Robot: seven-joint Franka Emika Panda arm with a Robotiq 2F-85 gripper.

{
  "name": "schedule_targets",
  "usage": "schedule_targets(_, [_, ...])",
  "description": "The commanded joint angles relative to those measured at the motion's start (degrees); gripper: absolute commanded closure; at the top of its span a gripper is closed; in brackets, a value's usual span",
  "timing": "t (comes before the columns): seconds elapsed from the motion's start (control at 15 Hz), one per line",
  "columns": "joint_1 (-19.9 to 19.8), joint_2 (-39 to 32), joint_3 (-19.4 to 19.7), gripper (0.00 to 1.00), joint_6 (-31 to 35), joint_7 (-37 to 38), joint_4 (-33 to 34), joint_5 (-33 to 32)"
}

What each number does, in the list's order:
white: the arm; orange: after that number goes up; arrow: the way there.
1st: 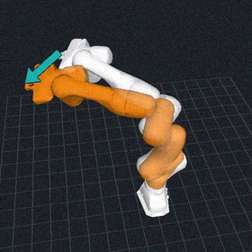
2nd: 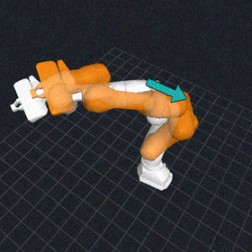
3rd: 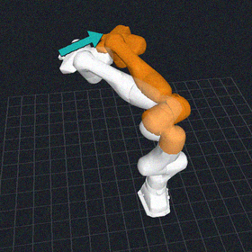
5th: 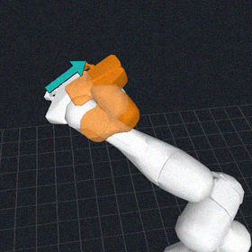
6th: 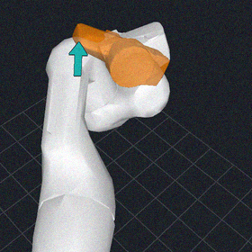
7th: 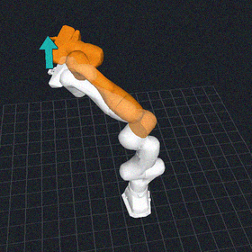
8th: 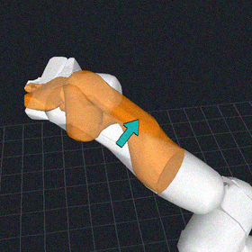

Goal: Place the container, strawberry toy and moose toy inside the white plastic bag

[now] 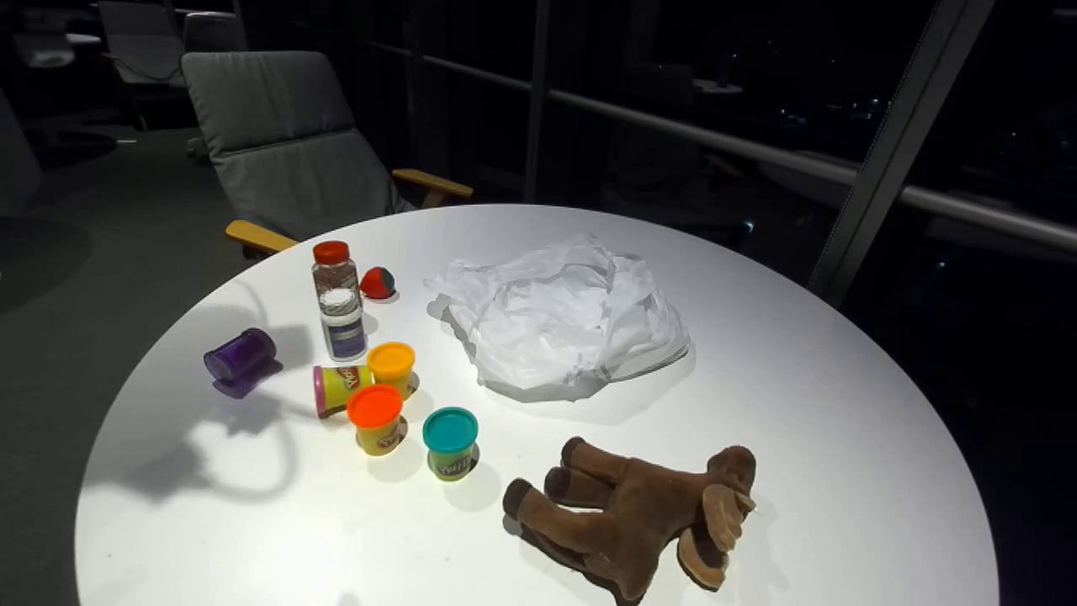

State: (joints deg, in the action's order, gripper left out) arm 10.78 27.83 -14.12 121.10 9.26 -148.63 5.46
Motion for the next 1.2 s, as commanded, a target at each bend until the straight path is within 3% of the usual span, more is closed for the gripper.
schedule_targets(0.0, [-2.14,-12.73,-2.02,0.00,7.75,3.12,5.78,-6.04])
schedule_targets(0.4, [-0.65,-33.36,-2.21,0.00,16.26,13.20,17.80,-15.25])
schedule_targets(0.73, [3.67,-45.11,1.67,0.00,19.15,18.34,28.55,-18.57])
schedule_targets(1.13, [10.23,-55.64,9.08,0.00,24.46,22.53,35.82,-22.40])
